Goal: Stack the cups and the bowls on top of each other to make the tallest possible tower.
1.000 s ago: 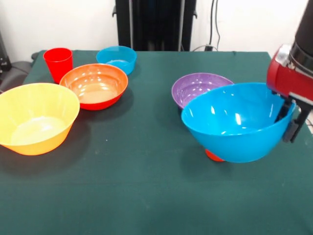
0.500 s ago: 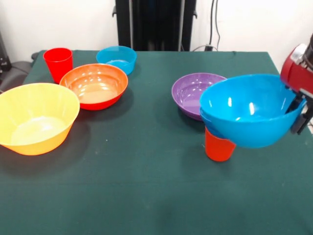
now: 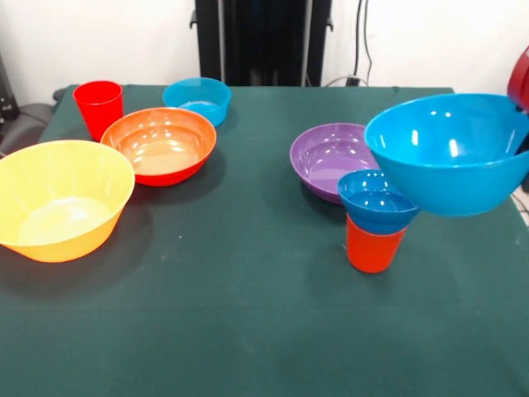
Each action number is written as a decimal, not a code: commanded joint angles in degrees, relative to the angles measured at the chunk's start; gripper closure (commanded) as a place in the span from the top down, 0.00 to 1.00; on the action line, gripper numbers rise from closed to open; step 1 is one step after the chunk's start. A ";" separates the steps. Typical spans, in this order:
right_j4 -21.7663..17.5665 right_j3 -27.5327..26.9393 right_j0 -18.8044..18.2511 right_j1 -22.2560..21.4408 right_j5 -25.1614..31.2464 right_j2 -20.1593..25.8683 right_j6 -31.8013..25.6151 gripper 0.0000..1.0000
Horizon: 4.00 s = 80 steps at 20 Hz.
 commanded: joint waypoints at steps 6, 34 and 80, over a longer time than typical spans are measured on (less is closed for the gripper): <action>10.69 0.07 1.36 4.36 -0.94 -12.33 13.00 0.00; 38.04 1.33 0.33 9.43 3.48 -47.21 11.20 0.00; 28.57 22.71 7.23 5.97 -13.84 -44.37 1.13 0.00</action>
